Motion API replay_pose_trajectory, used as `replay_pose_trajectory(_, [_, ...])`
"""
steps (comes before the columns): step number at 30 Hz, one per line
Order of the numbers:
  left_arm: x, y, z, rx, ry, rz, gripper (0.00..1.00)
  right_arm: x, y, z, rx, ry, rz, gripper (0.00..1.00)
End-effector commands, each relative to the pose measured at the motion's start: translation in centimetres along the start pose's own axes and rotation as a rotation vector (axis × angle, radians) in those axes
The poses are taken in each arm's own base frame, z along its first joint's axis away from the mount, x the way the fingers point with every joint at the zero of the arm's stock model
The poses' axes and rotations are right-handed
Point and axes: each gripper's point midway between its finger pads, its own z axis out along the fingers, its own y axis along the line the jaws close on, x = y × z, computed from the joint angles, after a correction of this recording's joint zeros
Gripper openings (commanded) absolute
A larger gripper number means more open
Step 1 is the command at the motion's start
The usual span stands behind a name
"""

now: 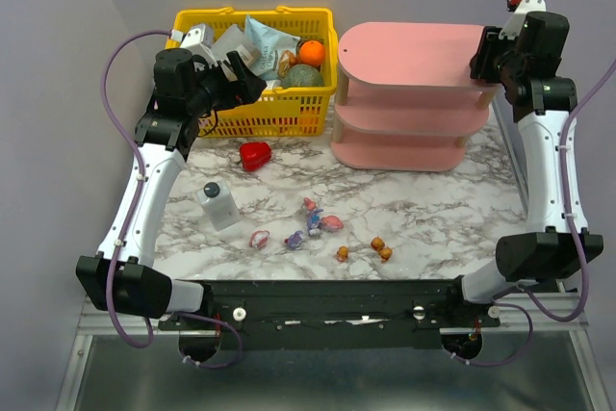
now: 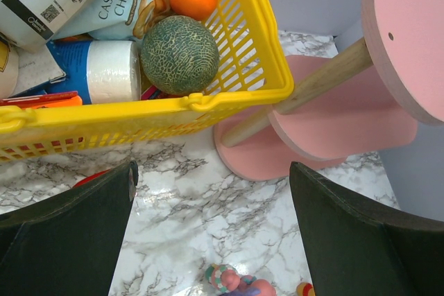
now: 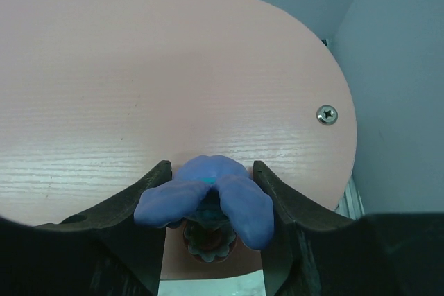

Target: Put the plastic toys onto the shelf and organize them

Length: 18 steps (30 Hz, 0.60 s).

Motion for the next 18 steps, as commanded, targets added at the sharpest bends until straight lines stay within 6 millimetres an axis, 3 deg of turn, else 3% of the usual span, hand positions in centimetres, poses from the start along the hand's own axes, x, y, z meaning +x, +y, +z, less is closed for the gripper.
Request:
replay_pose_trajectory(1, [-0.2, -1.0, -0.5, 0.034, 0.002, 0.007, 0.99, 0.9, -0.8, 1.2, 0.031, 0.034, 0.005, 0.49])
replay_pose_trajectory(3, [-0.1, -1.0, -0.5, 0.033, 0.004, 0.01, 0.99, 0.8, -0.3, 1.0, 0.005, 0.029, 0.009, 0.54])
replay_pose_trajectory(7, [-0.1, -1.0, -0.5, 0.031, 0.004, 0.012, 0.99, -0.1, -0.1, -0.1, -0.004, -0.008, 0.022, 0.78])
replay_pose_trajectory(13, [-0.1, -0.9, -0.6, 0.028, 0.004, 0.013, 0.99, -1.7, 0.1, -1.6, -0.02, -0.055, 0.029, 0.97])
replay_pose_trajectory(18, [-0.3, -1.1, -1.0, 0.027, -0.006, 0.014, 0.99, -2.1, -0.6, -2.9, 0.021, -0.049, 0.033, 1.0])
